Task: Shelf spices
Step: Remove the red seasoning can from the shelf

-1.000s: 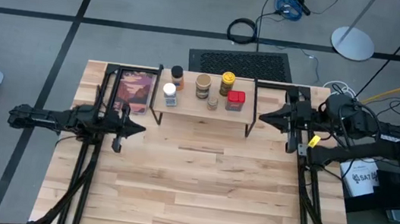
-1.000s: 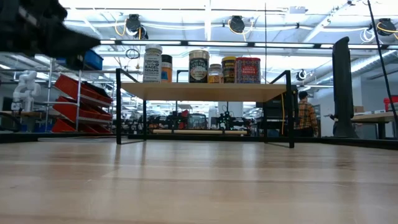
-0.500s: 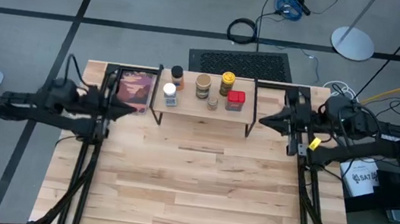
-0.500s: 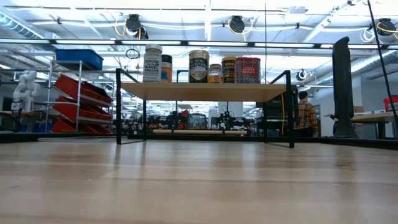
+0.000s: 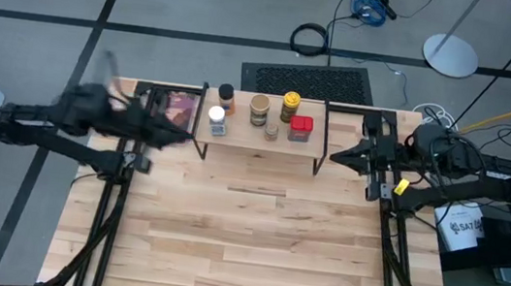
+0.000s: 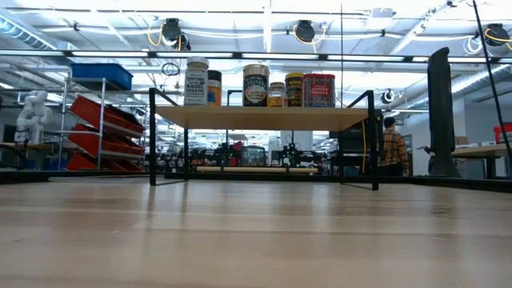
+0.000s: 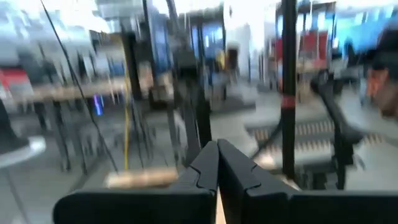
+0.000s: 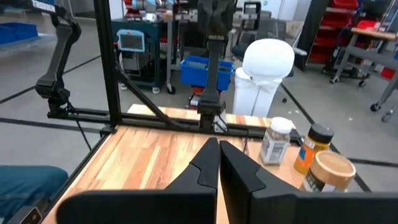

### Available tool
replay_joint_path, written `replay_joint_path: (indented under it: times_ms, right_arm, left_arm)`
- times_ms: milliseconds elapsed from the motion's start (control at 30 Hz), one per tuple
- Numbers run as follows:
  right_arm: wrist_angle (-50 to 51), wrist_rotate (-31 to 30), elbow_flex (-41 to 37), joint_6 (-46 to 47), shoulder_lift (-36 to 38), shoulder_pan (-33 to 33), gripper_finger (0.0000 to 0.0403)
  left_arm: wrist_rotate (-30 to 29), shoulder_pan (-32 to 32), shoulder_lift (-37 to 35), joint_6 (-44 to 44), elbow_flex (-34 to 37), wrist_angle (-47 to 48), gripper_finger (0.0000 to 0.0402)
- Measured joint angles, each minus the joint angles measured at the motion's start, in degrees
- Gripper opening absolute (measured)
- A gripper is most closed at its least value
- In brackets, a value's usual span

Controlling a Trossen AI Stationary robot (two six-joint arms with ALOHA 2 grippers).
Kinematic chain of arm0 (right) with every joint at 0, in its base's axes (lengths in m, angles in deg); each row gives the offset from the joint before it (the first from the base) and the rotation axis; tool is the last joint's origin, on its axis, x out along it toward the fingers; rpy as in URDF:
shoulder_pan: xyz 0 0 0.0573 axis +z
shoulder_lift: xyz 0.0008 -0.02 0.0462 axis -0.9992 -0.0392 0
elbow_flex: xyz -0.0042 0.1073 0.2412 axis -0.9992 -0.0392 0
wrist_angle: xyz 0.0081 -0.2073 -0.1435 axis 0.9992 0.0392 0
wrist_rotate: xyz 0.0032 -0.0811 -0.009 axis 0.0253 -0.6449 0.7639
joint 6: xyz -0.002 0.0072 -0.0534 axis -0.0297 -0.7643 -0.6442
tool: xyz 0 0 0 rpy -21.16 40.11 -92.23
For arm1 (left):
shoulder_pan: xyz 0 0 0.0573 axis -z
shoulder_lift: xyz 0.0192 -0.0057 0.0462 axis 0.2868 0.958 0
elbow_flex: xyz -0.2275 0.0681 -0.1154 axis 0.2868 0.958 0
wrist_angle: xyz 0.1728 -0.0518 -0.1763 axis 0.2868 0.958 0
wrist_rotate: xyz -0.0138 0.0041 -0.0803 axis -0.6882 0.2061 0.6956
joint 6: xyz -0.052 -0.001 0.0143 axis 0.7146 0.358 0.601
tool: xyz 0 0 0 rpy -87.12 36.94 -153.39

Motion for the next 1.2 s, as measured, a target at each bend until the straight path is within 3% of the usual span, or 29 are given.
replay_joint_path:
  times_ms: [300, 567, 733, 1200]
  right_arm:
    - [2.4, -0.2, 0.0, 1.9, -1.9, 0.0, 0.0]
    - [3.1, -0.3, 0.0, 3.4, -4.1, 0.0, 0.0]
    - [3.1, -1.4, 0.0, 5.2, -4.4, 0.0, 0.0]
    - [4.3, -3.2, 0.0, 10.3, -5.3, 0.0, 0.0]
  left_arm:
    - [-2.7, 5.7, 5.8, 3.6, 1.6, 5.6, 0.0006]
    - [-19.1, 13.4, 6.2, 7.6, 1.6, 11.4, 0.0006]
    - [-23.0, 16.3, 6.1, 7.5, 1.6, 11.2, 0.0006]
    - [-24.6, 15.9, 9.8, 2.7, 1.6, 10.5, 0.0006]
